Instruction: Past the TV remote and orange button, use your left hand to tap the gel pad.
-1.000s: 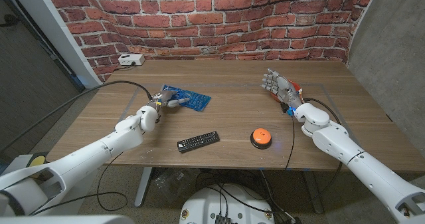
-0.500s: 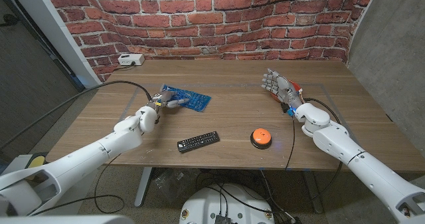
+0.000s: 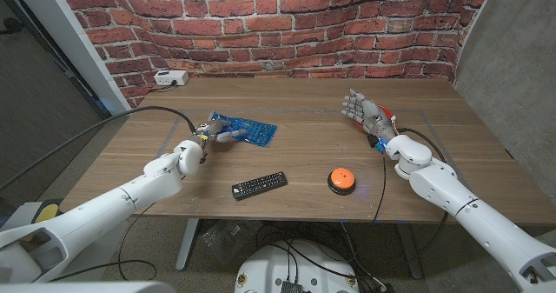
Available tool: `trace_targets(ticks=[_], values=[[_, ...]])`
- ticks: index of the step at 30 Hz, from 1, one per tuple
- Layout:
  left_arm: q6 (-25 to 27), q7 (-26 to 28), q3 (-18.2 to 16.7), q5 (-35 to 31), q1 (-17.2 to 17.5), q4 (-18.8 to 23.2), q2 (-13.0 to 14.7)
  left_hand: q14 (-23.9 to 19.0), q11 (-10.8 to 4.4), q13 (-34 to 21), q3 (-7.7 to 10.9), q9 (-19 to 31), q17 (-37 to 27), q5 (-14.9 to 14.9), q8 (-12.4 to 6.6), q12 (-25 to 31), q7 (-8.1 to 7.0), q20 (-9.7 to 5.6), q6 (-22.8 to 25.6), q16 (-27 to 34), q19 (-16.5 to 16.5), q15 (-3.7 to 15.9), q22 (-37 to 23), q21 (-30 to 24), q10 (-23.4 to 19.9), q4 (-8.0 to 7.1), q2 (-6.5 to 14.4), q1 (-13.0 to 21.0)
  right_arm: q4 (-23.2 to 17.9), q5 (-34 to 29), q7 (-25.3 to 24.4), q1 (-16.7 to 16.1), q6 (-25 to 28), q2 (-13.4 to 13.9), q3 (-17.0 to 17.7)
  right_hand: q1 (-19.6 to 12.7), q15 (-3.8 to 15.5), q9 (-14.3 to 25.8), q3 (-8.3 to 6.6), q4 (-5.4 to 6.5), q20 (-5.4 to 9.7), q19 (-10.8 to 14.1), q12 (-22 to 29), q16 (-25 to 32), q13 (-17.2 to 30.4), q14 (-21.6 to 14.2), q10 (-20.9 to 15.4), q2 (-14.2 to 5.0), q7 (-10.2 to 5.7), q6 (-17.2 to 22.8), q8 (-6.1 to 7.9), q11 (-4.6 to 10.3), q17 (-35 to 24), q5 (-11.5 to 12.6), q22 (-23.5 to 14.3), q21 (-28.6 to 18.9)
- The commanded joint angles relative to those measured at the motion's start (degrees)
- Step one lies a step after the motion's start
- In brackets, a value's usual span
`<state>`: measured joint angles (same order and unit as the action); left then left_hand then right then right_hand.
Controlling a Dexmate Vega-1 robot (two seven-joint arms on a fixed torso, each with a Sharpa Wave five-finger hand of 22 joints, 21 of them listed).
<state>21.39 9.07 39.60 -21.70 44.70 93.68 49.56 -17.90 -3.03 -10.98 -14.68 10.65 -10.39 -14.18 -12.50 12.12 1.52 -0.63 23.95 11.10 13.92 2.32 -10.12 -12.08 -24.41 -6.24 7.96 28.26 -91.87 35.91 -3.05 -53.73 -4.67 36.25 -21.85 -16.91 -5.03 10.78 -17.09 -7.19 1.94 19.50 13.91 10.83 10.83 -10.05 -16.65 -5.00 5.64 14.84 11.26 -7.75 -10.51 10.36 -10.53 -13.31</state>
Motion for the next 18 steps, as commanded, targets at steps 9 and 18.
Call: trace_targets(ticks=[9, 18], values=[[-0.92, 5.39, -2.52, -1.2, 1.32, 2.29, 0.26, -0.19, 0.04, -0.04, -0.4, 0.16, -0.08, 0.07, 0.27, -0.25, -0.41, 0.43, 0.29, -0.08, 0.48, 0.55, -0.12, 0.1, 0.06, -0.03, -0.08, 0.47, -0.33, -0.03, -0.04, -0.4, -0.58, 0.01, 0.03, 0.17, -0.13, 0.12, -0.13, -0.06, 0.03, 0.39, -0.06, -0.19, 0.12, -0.65, -0.4, -0.42, -0.08, 0.43, 0.12, -0.15, -0.22, 0.25, -0.19, 0.3], [-1.7, 8.09, -4.32, -0.44, 2.96, 4.05, -0.05, -0.23, 0.02, -0.04, -0.4, 0.17, -0.08, 0.07, 0.35, -0.28, -0.4, 0.43, 0.31, -0.11, 0.56, 0.48, -0.12, 0.12, -0.05, -0.04, -0.04, 0.56, -0.28, 0.03, 0.17, -0.7, -1.12, 0.05, 0.14, 0.18, -0.14, 0.12, -0.16, -0.07, -0.04, 0.38, -0.1, -0.18, 0.13, -0.68, -0.41, -0.45, -0.13, 0.41, 0.1, -0.13, -0.23, 0.25, -0.19, 0.33]])
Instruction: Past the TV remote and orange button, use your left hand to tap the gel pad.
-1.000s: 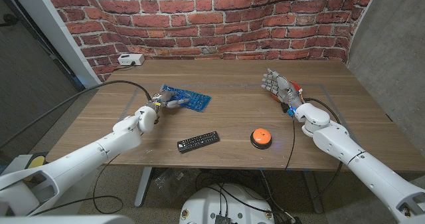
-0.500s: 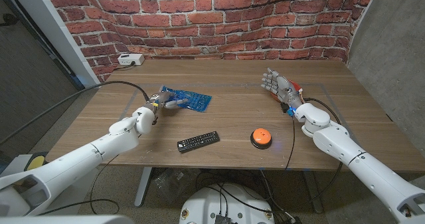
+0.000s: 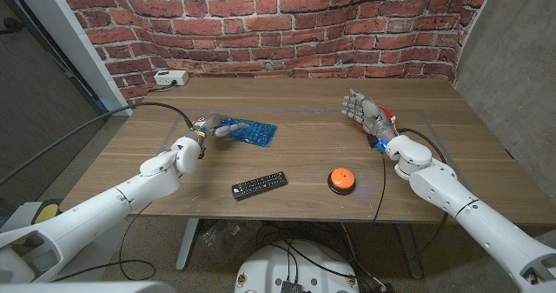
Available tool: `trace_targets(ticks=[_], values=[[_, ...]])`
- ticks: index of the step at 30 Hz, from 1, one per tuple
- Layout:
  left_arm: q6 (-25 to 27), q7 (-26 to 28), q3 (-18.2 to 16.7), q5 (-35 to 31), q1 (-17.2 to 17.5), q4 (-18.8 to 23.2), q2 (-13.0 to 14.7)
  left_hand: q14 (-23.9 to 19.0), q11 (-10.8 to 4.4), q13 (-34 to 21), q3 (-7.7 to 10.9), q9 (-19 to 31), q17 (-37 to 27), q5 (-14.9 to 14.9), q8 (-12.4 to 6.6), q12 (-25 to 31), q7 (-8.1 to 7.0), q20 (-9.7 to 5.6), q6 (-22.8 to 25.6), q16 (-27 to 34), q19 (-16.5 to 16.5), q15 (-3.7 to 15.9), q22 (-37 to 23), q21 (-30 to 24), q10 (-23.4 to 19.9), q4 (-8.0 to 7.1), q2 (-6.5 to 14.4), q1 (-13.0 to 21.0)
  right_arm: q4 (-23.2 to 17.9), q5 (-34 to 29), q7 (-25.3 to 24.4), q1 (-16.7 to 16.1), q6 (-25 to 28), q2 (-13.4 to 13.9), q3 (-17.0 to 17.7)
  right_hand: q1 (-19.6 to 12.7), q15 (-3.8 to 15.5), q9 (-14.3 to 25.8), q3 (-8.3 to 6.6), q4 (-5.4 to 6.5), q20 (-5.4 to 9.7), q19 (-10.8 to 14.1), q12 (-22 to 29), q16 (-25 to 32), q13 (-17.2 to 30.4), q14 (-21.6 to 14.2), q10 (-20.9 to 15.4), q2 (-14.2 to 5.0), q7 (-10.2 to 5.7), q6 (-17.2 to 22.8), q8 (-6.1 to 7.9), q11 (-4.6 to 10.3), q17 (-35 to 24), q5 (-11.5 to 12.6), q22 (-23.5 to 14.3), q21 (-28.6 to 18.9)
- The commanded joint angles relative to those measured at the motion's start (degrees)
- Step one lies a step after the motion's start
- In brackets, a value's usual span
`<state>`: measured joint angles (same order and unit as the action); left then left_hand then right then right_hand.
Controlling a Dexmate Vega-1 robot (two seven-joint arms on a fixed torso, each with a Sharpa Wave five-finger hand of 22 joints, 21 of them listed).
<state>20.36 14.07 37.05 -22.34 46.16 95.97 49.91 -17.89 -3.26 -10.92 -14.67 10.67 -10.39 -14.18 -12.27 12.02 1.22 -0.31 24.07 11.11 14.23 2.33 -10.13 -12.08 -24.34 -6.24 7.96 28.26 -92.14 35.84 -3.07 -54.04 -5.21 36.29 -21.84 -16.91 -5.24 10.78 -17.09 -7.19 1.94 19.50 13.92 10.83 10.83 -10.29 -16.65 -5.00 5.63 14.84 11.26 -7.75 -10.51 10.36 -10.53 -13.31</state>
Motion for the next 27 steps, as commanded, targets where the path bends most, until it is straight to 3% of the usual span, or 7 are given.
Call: trace_targets(ticks=[1, 18, 21, 27], values=[[-0.8, 3.44, -2.11, 0.54, 1.84, 1.98, -0.42, -0.26, -0.1, -0.1, -0.4, 0.14, -0.07, 0.07, 0.13, -0.21, -0.11, 0.09, 0.21, -0.12, 0.25, 0.5, -0.11, 0.13, -0.06, -0.04, -0.03, 0.58, 0.1, -0.13, 0.31, -0.42, -0.89, 0.1, 0.09, 0.18, 0.09, 0.12, -0.16, -0.07, -0.03, 0.38, -0.11, -0.19, 0.13, -0.43, -0.42, -0.44, -0.11, 0.43, 0.11, -0.16, -0.22, 0.25, -0.19, 0.33], [-8.0, 9.75, -9.14, 9.04, 7.77, 3.45, -0.61, -0.58, 1.01, -0.11, -0.45, 0.15, -0.07, 0.1, 0.39, -0.3, 0.31, 0.39, -0.09, -0.09, 0.32, -0.09, -0.12, 0.21, -0.08, -0.07, -0.03, 0.71, 0.64, 0.0, 0.99, -0.47, -2.13, -0.05, 0.23, 0.21, 0.09, 0.13, -0.2, -0.11, -0.03, 0.41, -0.19, -0.19, 0.14, -0.49, -0.46, -0.42, -0.16, 0.42, 0.08, -0.13, -0.22, 0.24, -0.19, 0.37], [-8.25, 11.08, -10.17, 10.08, 8.7, 3.72, -1.08, -0.6, 1.17, -0.11, -0.48, 0.16, -0.07, 0.11, 0.5, -0.36, 0.51, 0.52, -0.32, -0.1, 0.34, -0.07, -0.12, 0.22, 0.03, -0.09, -0.05, 0.73, 0.76, 0.08, 1.01, -0.4, -2.26, -0.23, 0.23, 0.2, 0.08, 0.13, -0.2, -0.14, -0.05, 0.44, -0.19, -0.2, 0.14, -0.48, -0.5, -0.4, -0.16, 0.41, 0.07, -0.15, -0.21, 0.24, -0.19, 0.37], [-13.81, 14.14, -13.03, 14.84, 10.85, 2.37, -3.07, -0.66, 1.31, -0.12, -0.52, 0.16, -0.07, 0.12, 0.82, -0.42, 0.84, 0.84, -1.08, -0.12, 0.36, -0.29, -0.12, 0.25, 0.12, -0.11, -0.08, 0.74, 0.64, 0.06, 0.6, -0.77, -2.75, -0.33, 0.47, 0.19, 0.12, 0.13, -0.23, -0.16, -0.05, 0.46, -0.21, -0.2, 0.14, -0.52, -0.52, -0.41, -0.12, 0.43, 0.07, -0.19, -0.21, 0.25, -0.19, 0.38]])
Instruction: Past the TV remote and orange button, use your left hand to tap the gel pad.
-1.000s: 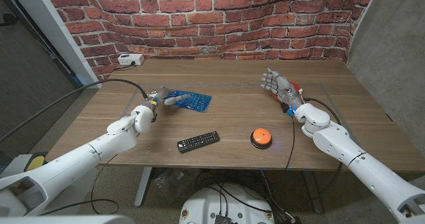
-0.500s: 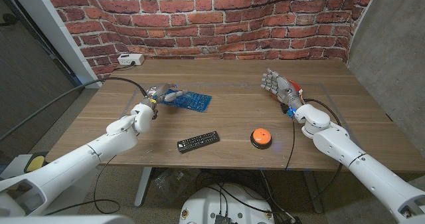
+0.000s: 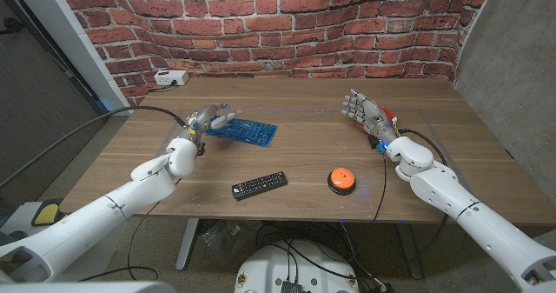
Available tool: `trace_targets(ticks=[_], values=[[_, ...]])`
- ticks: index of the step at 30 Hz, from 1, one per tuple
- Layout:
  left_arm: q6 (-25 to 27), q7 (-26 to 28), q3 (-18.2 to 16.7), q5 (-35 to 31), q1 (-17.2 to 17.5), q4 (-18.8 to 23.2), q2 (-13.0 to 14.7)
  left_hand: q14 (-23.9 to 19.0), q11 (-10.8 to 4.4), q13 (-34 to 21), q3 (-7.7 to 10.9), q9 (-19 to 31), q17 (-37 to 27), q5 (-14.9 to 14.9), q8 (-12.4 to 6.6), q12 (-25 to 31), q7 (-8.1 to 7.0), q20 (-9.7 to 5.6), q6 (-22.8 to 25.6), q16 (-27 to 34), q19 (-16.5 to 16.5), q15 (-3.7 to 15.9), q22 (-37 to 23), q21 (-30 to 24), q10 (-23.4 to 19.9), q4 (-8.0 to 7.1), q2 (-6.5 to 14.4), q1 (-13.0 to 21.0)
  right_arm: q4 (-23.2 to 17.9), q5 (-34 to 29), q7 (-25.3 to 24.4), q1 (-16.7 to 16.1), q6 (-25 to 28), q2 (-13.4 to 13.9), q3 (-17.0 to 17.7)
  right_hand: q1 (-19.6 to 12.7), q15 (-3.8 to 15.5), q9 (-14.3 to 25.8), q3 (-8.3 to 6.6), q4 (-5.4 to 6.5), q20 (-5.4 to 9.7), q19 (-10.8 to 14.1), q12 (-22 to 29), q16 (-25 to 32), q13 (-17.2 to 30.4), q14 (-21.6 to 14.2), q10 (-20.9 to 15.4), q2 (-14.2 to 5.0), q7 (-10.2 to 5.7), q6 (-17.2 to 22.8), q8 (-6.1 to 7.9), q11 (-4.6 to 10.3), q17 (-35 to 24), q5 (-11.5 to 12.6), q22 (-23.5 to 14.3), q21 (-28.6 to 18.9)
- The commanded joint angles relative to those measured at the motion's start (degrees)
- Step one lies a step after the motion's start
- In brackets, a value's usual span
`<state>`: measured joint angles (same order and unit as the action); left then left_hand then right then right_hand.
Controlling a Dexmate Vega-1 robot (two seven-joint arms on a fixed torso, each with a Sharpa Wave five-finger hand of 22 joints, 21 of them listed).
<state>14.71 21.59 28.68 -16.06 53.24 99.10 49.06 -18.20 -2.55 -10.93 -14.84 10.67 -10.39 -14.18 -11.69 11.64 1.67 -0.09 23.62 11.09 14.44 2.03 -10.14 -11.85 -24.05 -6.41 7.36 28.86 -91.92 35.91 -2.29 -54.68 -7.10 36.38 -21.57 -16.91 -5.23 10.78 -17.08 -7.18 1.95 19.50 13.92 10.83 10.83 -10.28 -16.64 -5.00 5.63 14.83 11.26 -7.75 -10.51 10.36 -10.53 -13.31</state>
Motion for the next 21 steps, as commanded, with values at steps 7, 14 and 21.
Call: trace_targets(ticks=[7, 14, 21], values=[[-13.59, 7.57, -5.97, 11.55, 4.93, -2.31, -3.47, 0.05, 1.31, -0.12, -0.4, 0.18, -0.09, 0.17, 0.95, -0.26, 0.56, 0.83, -2.82, -0.29, -0.14, -0.34, -0.12, 0.18, 0.35, 0.0, 0.56, 0.19, 0.18, -0.25, -0.53, -0.56, -1.59, -0.27, 0.55, 0.21, 0.09, 0.13, -0.23, -0.19, -0.06, 0.47, -0.26, -0.23, 0.15, -0.47, -0.52, -0.36, -0.19, 0.44, 0.07, -0.11, -0.21, 0.24, -0.19, 0.4], [-18.77, 5.91, -7.23, 15.55, 5.11, -4.24, -4.47, 0.22, 1.56, -0.13, -0.38, 0.19, -0.09, 0.19, 0.91, -0.28, 0.58, 0.97, -3.07, -0.34, -0.31, -0.57, -0.13, 0.25, 0.45, -0.02, 0.62, 0.26, 0.27, -0.16, -0.19, -0.42, -1.64, -0.29, 0.43, 0.21, 0.09, 0.14, -0.26, -0.21, -0.07, 0.49, -0.3, -0.22, 0.15, -0.52, -0.54, -0.36, -0.35, 0.45, 0.07, -0.08, -0.2, 0.25, -0.19, 0.42], [-25.21, 1.47, -8.63, 22.45, 4.86, -7.58, -5.99, 0.27, 1.74, -0.13, -0.35, 0.2, -0.09, 0.2, 0.85, -0.25, 0.88, 0.99, -3.1, -0.35, -0.36, -0.78, -0.13, 0.27, 0.4, -0.02, 0.68, 0.32, 0.48, -0.39, -0.48, -0.67, -2.74, -0.69, 0.54, 0.2, 0.12, 0.27, -0.32, -0.27, -0.11, 0.47, -0.38, -0.24, 0.16, -0.53, -0.57, -0.38, -1.68, 2.38, 0.75, -0.13, -0.18, 0.26, -0.2, 0.49]])
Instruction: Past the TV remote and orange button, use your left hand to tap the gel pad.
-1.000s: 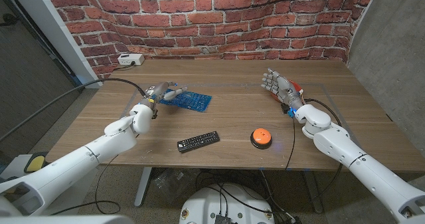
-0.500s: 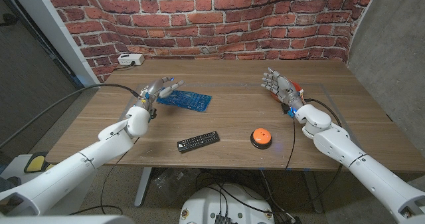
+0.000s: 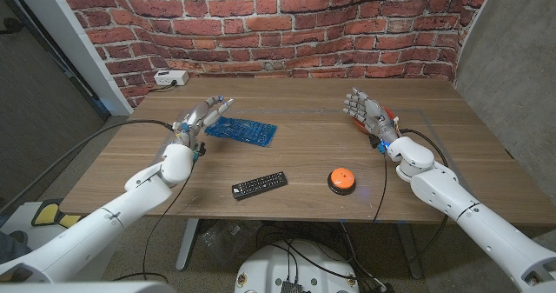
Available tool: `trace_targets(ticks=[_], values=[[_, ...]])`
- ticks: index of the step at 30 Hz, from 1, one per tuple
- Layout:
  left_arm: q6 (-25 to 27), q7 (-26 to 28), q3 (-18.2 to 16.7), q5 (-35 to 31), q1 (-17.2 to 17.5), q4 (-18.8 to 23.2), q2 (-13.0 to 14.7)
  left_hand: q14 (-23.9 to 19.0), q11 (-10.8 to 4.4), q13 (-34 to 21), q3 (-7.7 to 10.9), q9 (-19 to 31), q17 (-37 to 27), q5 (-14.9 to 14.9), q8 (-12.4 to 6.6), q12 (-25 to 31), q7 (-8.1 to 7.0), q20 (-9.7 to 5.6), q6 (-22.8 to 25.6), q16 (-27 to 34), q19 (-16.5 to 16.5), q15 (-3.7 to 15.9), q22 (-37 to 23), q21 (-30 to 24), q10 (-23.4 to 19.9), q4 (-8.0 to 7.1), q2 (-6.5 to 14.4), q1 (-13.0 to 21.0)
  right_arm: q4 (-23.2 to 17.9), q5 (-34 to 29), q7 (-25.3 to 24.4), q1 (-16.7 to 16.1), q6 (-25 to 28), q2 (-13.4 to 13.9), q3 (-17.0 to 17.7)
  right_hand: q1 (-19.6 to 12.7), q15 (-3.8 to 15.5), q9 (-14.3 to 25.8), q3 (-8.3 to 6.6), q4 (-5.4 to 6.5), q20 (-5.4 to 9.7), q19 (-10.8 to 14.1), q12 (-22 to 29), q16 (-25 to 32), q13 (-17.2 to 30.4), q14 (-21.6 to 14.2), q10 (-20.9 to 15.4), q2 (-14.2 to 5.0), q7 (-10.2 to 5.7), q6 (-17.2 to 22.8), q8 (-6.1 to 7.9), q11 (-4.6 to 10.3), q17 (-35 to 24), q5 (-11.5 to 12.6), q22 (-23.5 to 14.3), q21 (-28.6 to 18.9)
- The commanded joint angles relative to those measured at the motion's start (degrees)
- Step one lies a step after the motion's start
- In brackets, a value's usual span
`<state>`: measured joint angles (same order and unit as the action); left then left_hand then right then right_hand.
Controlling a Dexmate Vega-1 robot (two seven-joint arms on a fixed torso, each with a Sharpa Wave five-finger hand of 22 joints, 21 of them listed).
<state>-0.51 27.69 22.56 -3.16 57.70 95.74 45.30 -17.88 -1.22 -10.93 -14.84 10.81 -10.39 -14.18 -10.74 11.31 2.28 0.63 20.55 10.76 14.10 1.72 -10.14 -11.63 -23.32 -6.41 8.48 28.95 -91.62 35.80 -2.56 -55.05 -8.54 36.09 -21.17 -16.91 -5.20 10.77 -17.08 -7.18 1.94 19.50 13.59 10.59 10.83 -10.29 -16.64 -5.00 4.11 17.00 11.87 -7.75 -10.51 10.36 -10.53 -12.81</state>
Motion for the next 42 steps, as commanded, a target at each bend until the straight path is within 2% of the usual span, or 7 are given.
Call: trace_targets(ticks=[1, 5, 15, 26, 29, 34, 42], values=[[-10.4, -5.59, -2.65, 10.58, 0.37, -4.45, -2.25, -0.03, 0.39, -0.13, -0.36, 0.06, -0.09, 0.2, -0.1, 0.07, 0.3, 0.27, -0.03, -0.03, -0.02, -0.51, -0.13, 0.05, -0.29, -0.02, -0.43, 0.23, 0.57, -0.72, -0.34, -0.37, -2.31, -0.71, 0.14, 0.2, 0.09, 0.28, -0.33, -0.27, -0.13, 0.5, -0.05, 0.0, 0.17, -0.54, -0.61, -0.38, -0.08, 0.04, 0.05, -0.08, -0.18, 0.26, -0.2, -0.02], [-12.37, -8.65, -3.08, 14.24, 0.02, -5.86, -2.9, 0.5, 0.77, -0.13, -0.34, 0.07, -0.1, 0.22, -0.05, -0.18, 0.41, 0.48, -0.43, -0.21, -0.69, -0.81, -0.14, 0.29, 0.42, -0.05, -0.37, 0.28, 1.66, -1.59, -0.94, -0.57, -5.0, -1.76, 0.26, 0.19, 0.42, 0.29, -0.35, -0.29, -0.12, 0.92, 0.14, 0.17, 0.17, -1.03, -1.15, -0.38, 0.02, -0.09, -0.05, 0.24, -0.18, 0.26, -0.2, -0.16], [-15.74, -15.03, -3.61, 21.18, -0.68, -7.99, -4.07, 2.23, 1.47, -0.15, -0.4, 0.09, -0.15, 0.36, 0.32, -0.69, 0.73, 0.64, -2.7, -0.55, -2.58, -1.62, -0.18, 0.76, 2.59, -0.25, -0.27, 0.17, 2.33, -1.93, -1.01, -0.88, -6.74, -2.22, 0.33, 0.14, 0.53, 0.3, -0.38, -0.36, -0.04, 1.27, 0.2, 0.23, 0.17, -1.35, -1.47, -0.32, 0.09, -0.18, -0.14, 0.41, -0.16, 0.26, -0.2, -0.26], [-20.39, -19.68, -4.38, 27.27, -1.07, -10.35, -6.43, 3.5, 1.88, -0.16, -0.49, 0.1, -0.18, 0.48, 0.35, -0.75, 0.84, 0.79, -3.96, -0.65, -3.64, -1.82, -0.21, 0.87, 3.73, -0.44, -0.24, -0.04, 3.51, -1.93, -0.5, -1.68, -10.36, -2.91, 0.88, 0.25, 0.6, 0.3, -0.29, -0.36, -0.08, 1.35, 0.18, 0.23, 0.17, -1.44, -1.51, -0.16, 0.25, -0.27, -0.21, 0.47, -0.17, 0.23, -0.2, -0.26], [-19.93, -19.77, -4.45, 27.62, -0.91, -9.88, -6.33, 3.54, 1.95, -0.17, -0.51, 0.1, -0.18, 0.5, 0.31, -0.72, 0.74, 0.78, -4.09, -0.59, -3.78, -1.87, -0.21, 0.85, 3.87, -0.47, -0.24, -0.09, 3.98, -2.09, -0.24, -1.91, -11.67, -3.1, 0.99, 0.35, 0.75, 0.3, -0.16, -0.42, -0.09, 1.44, 0.33, 0.2, 0.17, -1.59, -2.07, 0.12, -0.97, -0.44, -0.32, 1.84, -0.15, 0.18, -0.2, -0.24], [-19.99, -20.04, -4.8, 28.8, 0.0, -8.86, -6.43, 3.72, 2.04, -0.17, -0.54, 0.1, -0.19, 0.54, 0.32, -0.72, 0.73, 0.9, -4.44, -0.55, -4.04, -1.84, -0.22, 0.86, 4.16, -0.53, -0.23, -0.15, 4.65, -1.55, 0.28, -2.21, -13.32, -3.65, 1.26, 0.31, 0.89, 0.29, -0.12, -0.5, -0.02, 1.54, 0.38, 0.22, 0.17, -1.77, -2.29, 0.28, -1.38, -0.17, -0.23, 2.01, -0.13, 0.16, -0.2, -0.24], [-23.8, -25.05, -5.37, 35.0, -0.06, -11.05, -9.1, 3.88, 1.93, -0.17, -0.58, 0.11, -0.2, 0.6, 0.27, -0.62, 0.6, 0.94, -4.78, -0.47, -4.13, -1.87, -0.23, 0.75, 4.33, -0.61, -0.22, -0.25, 6.05, -0.92, 1.77, -2.07, -14.95, -3.85, 1.45, 0.38, 1.58, 0.29, 0.0, -0.57, 0.19, 1.82, 0.54, 0.38, 0.15, -2.47, -2.93, 0.56, -1.47, 0.37, -0.09, 2.28, -0.12, 0.12, -0.2, -0.29]])
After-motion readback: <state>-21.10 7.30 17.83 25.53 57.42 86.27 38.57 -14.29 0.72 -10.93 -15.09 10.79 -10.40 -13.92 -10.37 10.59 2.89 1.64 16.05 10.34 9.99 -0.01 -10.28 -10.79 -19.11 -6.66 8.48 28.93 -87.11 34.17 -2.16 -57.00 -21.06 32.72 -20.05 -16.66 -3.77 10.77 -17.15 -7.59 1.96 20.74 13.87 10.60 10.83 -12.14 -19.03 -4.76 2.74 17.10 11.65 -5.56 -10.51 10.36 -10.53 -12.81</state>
